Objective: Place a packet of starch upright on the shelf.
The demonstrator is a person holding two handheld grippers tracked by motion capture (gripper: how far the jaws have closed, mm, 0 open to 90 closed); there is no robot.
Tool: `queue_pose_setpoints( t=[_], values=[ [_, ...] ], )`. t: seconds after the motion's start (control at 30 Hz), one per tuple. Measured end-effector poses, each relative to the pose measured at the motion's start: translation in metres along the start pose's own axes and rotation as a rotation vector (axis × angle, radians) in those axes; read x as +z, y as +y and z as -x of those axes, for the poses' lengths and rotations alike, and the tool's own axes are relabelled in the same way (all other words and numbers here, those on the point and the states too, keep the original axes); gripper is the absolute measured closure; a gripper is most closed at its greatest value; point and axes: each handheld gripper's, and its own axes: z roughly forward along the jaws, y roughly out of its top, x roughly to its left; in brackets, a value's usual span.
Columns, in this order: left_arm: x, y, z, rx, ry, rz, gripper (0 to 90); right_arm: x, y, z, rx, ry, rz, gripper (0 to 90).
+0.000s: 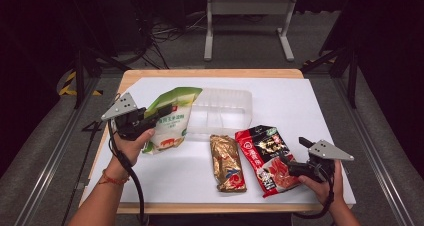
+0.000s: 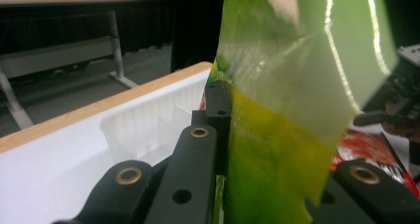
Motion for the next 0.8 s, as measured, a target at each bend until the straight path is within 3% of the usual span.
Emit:
queue_pose_setpoints(
  t=[0.47,0.73,0.8],
  values=[
    [0.044,0.02,-0.009,-0.044,0.009,0.027,90.0,0.0,-0.001,0.0,-0.001,-0.005,-0.004,13.3],
    [0.068,0.021,-0.019,-0.088,0.065,0.035,90.0,0.001,-0.002,0.0,-0.009,-0.006,-0.013,13.4],
    [0.074,0.02,-0.022,-0.103,0.062,0.037,90.0,0.001,-0.002,0.0,-0.009,-0.006,-0.013,13.5]
  ],
)
